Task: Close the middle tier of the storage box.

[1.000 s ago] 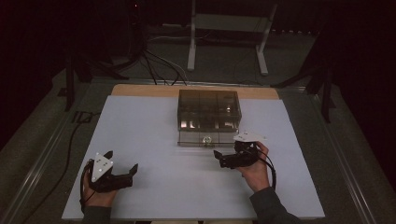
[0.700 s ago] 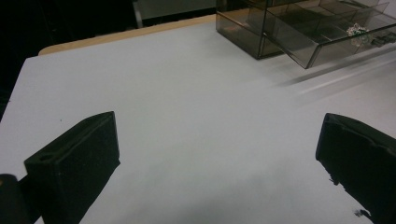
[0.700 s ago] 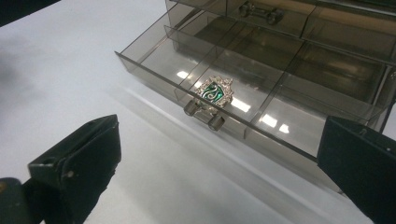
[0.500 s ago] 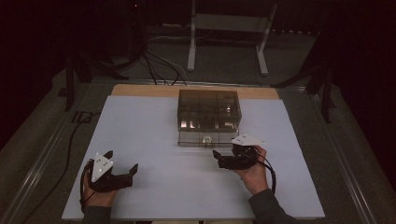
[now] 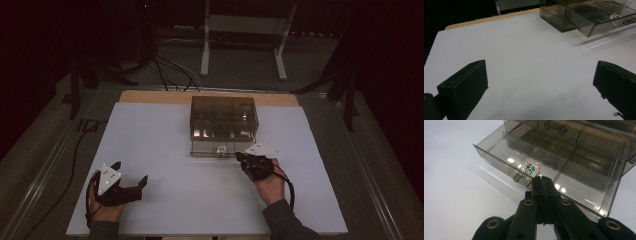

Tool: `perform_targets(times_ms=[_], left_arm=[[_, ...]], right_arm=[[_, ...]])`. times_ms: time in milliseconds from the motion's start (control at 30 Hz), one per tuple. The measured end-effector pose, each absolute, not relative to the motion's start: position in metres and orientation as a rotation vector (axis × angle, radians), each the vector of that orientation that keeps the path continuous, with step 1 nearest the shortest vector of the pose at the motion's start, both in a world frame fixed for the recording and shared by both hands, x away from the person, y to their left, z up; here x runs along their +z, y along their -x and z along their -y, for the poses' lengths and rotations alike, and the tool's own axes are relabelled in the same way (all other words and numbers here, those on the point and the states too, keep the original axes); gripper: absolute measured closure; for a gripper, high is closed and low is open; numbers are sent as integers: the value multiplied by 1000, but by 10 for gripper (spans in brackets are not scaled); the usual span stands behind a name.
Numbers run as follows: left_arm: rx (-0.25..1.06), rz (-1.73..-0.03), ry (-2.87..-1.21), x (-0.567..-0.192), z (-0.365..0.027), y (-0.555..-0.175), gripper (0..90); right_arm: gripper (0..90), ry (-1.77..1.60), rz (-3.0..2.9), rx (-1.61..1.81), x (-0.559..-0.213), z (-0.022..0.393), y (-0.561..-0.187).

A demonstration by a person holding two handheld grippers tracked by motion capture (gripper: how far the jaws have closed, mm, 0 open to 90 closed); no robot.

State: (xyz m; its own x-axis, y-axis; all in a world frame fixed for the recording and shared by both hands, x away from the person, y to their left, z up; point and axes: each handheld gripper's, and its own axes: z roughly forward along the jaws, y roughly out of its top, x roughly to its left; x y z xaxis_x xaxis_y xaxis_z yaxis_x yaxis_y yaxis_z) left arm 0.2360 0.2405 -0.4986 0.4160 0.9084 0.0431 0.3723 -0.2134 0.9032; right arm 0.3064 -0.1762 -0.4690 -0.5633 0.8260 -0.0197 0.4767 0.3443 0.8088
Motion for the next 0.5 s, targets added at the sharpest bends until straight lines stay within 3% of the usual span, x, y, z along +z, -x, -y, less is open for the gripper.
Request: perform_targets(times_ms=[500], left_arm=[[755,-1108,-1781,-498,-241,-236,6]], right_arm=[[900,-1068,-2236,1037,-489,169,-319]])
